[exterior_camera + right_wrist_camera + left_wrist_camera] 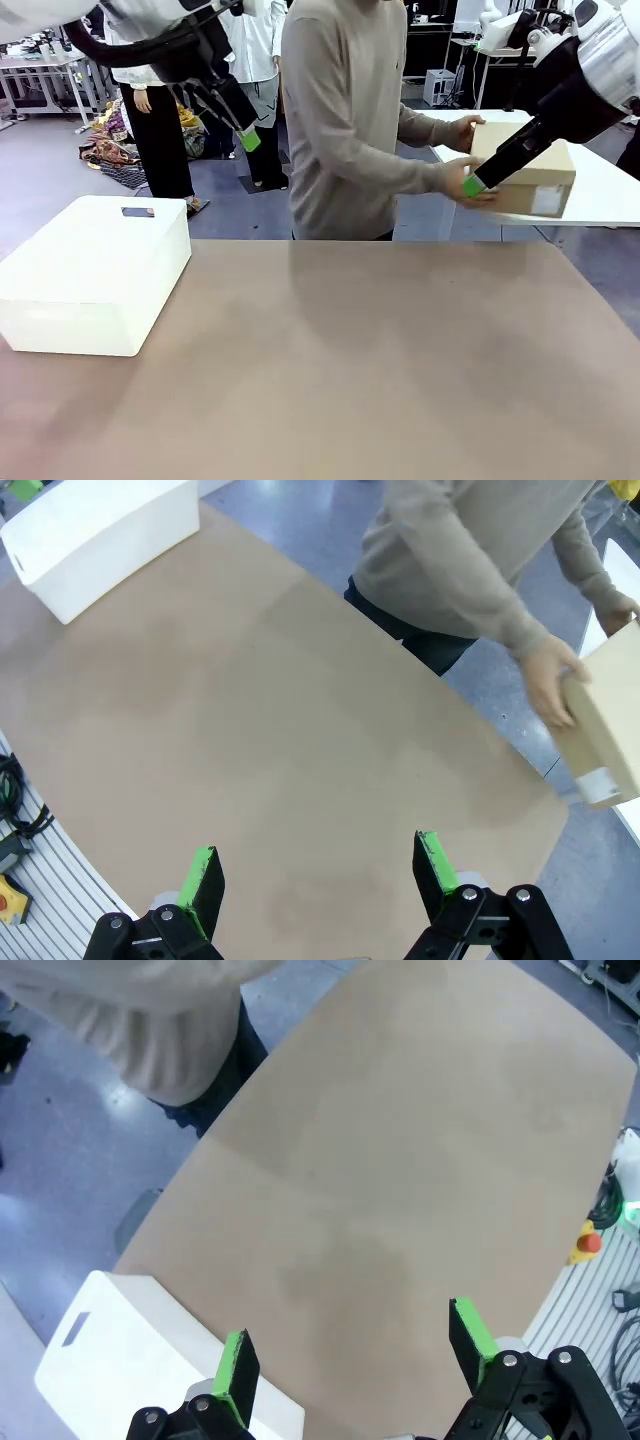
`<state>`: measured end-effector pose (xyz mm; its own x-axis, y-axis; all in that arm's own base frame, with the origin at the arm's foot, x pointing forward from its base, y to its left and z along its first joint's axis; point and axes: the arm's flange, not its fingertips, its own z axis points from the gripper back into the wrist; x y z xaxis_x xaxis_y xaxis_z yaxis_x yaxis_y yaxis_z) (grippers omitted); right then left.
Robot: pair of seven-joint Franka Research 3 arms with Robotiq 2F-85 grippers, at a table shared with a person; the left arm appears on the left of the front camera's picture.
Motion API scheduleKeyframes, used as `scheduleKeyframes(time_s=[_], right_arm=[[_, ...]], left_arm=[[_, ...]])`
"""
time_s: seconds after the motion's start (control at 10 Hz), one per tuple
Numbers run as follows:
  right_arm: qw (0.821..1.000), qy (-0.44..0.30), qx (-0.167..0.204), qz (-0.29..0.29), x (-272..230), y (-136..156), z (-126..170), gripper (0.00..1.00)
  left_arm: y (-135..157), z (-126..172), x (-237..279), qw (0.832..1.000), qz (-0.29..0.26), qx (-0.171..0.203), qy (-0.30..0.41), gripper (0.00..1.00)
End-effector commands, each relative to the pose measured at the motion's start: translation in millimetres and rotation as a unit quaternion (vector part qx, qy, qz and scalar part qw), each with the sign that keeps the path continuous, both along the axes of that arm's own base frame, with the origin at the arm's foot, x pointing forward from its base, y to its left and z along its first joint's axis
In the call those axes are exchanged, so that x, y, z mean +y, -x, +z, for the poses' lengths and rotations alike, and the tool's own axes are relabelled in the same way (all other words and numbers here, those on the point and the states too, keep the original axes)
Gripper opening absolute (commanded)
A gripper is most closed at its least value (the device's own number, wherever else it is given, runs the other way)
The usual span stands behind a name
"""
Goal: Pack the shoes into the box.
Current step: Press down on the lid of the Shoes Box.
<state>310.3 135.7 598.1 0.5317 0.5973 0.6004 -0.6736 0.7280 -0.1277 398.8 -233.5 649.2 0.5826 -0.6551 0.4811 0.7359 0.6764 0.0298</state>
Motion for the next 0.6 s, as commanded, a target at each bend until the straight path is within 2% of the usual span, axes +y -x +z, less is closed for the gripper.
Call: scheduleKeyframes(time_s=[0.0, 0.5], right_arm=[[1.0, 0.006, 0.003, -0.004, 1.4, -1.4, 4.8, 1.0], [1.0, 0.006, 0.003, -0.004, 1.4, -1.4, 4.8, 1.0]], left_arm=[[4.6, -12.0, 14.7, 1.0, -0.015, -0.01, 0.017, 1.0], [1.2, -3.1, 5.3, 1.0, 0.0, -0.002, 0.002, 1.0]])
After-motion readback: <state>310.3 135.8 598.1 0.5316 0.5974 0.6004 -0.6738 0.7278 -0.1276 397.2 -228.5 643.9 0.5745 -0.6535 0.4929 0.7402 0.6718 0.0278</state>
